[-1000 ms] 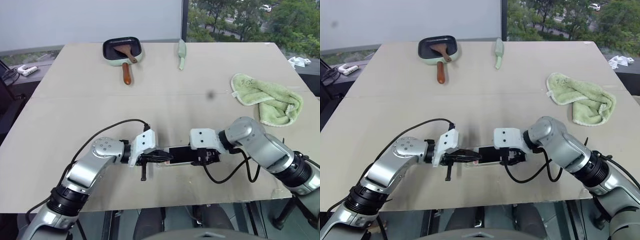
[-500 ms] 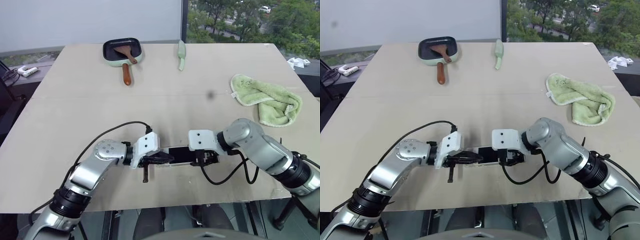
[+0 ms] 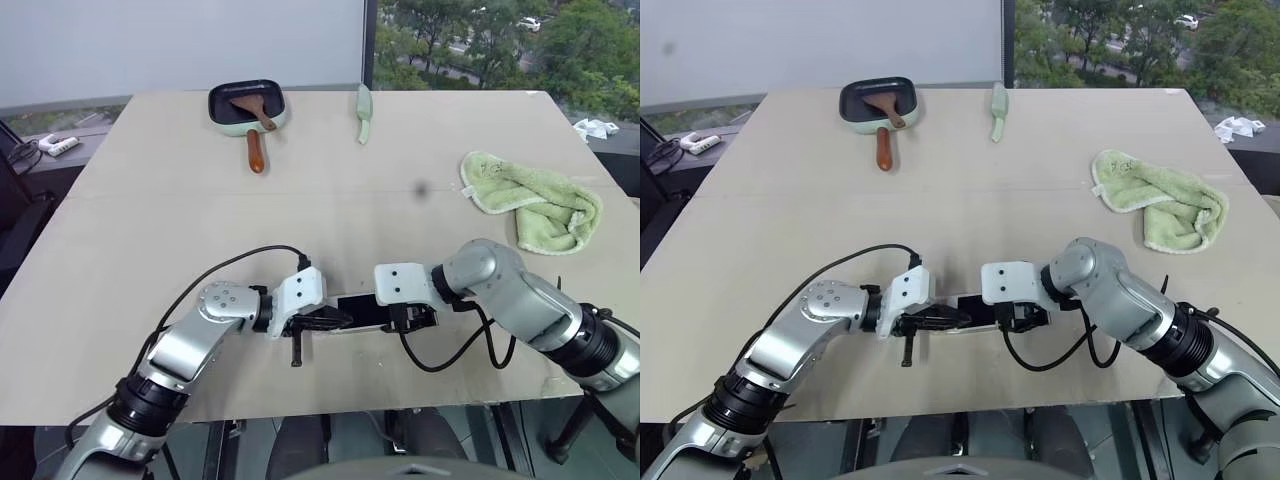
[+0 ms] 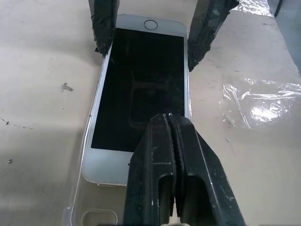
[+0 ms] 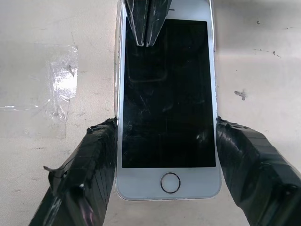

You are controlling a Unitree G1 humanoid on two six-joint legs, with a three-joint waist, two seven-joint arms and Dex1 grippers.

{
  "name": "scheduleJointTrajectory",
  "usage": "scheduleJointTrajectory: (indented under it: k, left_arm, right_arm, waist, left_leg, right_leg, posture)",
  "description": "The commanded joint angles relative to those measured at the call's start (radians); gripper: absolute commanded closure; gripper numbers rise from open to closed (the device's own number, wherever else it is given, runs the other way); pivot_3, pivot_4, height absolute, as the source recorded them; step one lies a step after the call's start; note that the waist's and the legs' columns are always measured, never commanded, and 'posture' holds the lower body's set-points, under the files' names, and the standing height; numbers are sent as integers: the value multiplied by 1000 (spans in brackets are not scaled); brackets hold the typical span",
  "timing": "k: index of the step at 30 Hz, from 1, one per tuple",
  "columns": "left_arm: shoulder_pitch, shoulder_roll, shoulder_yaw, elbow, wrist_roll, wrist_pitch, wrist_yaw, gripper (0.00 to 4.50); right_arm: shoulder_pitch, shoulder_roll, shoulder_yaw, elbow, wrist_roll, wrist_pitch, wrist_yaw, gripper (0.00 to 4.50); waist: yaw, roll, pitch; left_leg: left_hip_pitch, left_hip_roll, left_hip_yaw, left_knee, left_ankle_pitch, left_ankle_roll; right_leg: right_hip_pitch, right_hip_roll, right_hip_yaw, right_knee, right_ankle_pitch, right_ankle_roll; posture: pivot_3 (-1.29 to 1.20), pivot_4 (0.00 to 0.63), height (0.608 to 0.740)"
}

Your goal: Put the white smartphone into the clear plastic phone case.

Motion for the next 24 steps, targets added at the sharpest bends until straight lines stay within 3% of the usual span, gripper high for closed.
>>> scheduleJointTrajectory:
  k: [1,3,10,24]
  left_arm:
    - [27,4,-31,45,48,15,21,4500]
    - [27,3,-30,50,50,11,25,4500]
    - [30,-9,-42,59,56,2,35,4500]
    - [24,-43,-62,152,89,-30,64,4500]
  right_arm:
    - [10,1,27,-5,20,-20,32,675]
    - [13,-1,23,-4,22,-22,35,28]
    - [18,-11,-21,-2,23,-16,10,28]
    - [59,-144,-217,-110,165,105,-1,28]
  waist:
    - [0,0,0]
    - [1,0,-1]
    - [2,0,-1]
    - [14,1,-1]
  left_leg:
    - [0,0,0,0,0,0]
    - [0,0,-1,0,0,0]
    - [0,0,-1,0,0,0]
    - [0,0,-3,0,0,0]
  right_leg:
    - [0,0,0,0,0,0]
    - [0,0,0,0,0,0]
    - [1,0,-1,-1,-1,-1]
    - [3,-1,-3,-2,-1,-2]
  posture:
    - [0,150,740]
    - [0,150,740]
    - [0,150,740]
    - [0,150,740]
